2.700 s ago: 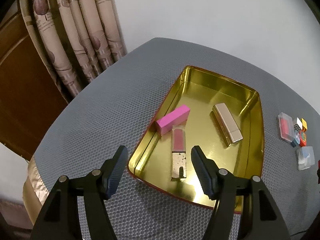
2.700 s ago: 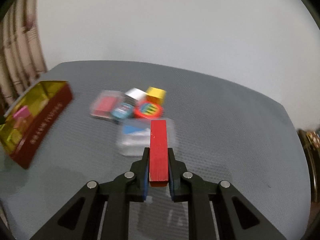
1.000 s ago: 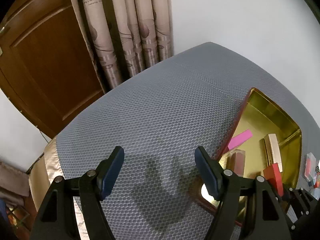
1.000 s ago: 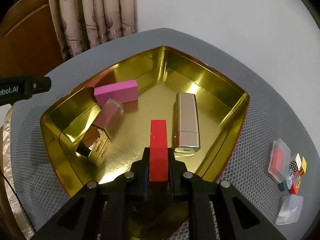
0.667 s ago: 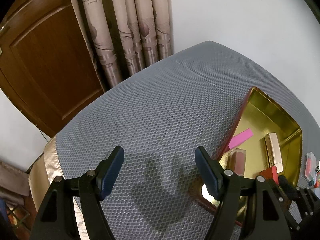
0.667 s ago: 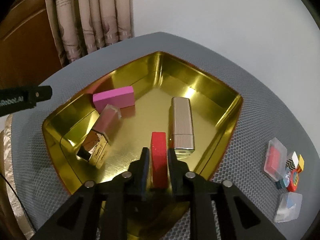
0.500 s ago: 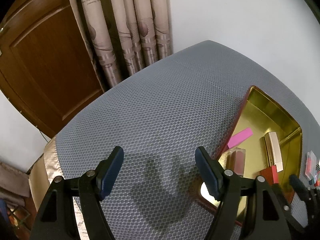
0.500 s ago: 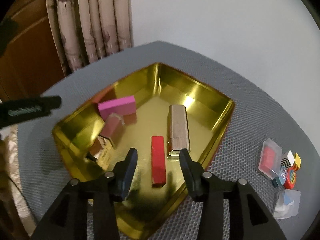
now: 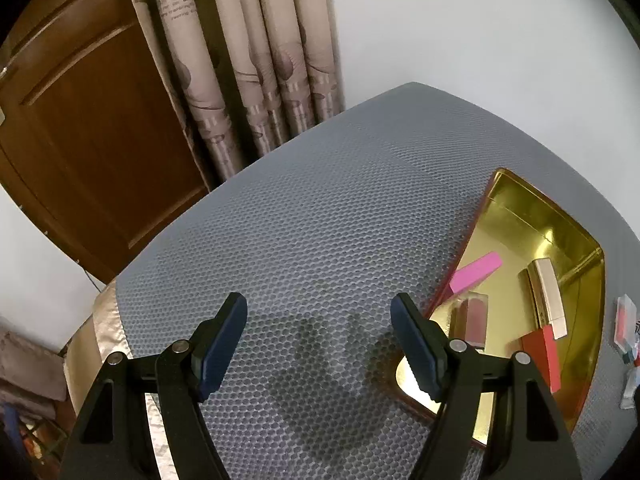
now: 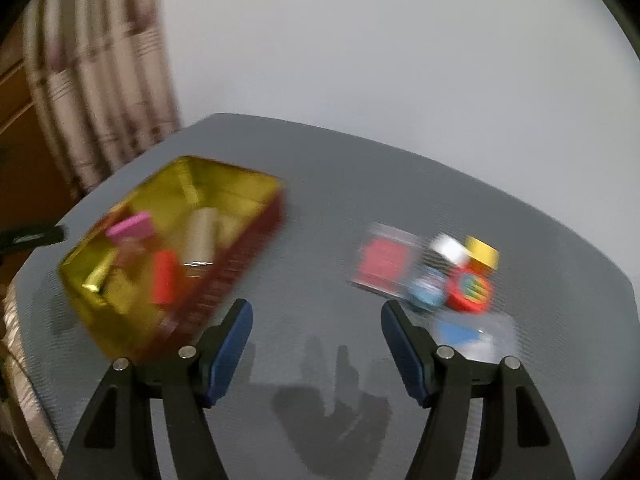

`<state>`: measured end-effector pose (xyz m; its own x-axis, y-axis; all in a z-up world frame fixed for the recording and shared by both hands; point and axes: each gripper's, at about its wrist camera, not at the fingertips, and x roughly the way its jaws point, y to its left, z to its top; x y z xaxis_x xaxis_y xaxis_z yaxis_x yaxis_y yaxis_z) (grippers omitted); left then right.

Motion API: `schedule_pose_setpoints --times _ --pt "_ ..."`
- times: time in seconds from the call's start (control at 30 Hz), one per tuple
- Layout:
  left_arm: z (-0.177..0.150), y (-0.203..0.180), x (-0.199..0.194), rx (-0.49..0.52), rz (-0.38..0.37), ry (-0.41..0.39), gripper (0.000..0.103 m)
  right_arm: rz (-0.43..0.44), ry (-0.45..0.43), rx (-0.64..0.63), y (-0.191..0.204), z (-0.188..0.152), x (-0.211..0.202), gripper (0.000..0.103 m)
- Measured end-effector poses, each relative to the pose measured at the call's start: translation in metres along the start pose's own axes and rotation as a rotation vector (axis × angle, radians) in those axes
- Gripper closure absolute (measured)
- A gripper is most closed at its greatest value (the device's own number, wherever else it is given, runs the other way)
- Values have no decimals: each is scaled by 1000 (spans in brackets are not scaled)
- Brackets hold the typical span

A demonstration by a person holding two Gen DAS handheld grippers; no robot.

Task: Organize rigid objects
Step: 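Move the right gripper to the clear box holding a blue sponge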

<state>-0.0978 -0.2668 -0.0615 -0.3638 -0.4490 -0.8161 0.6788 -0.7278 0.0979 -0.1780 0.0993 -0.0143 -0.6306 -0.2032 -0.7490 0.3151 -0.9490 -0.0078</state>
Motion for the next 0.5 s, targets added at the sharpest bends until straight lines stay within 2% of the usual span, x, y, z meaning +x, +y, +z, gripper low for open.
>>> schedule_pose_setpoints --times 0.17,0.3,0.4,0.5 --pt "-2 -5 2 15 4 -2 32 -86 12 120 -64 -13 2 31" --pt "-2 -6 2 21 6 -5 31 -102 37 230 -100 -25 6 30" --pt "-2 -8 3 28 6 -2 31 -100 82 290 -108 -38 15 30" --pt "-2 -9 2 32 6 -2 31 -93 108 305 -99 -46 26 30"
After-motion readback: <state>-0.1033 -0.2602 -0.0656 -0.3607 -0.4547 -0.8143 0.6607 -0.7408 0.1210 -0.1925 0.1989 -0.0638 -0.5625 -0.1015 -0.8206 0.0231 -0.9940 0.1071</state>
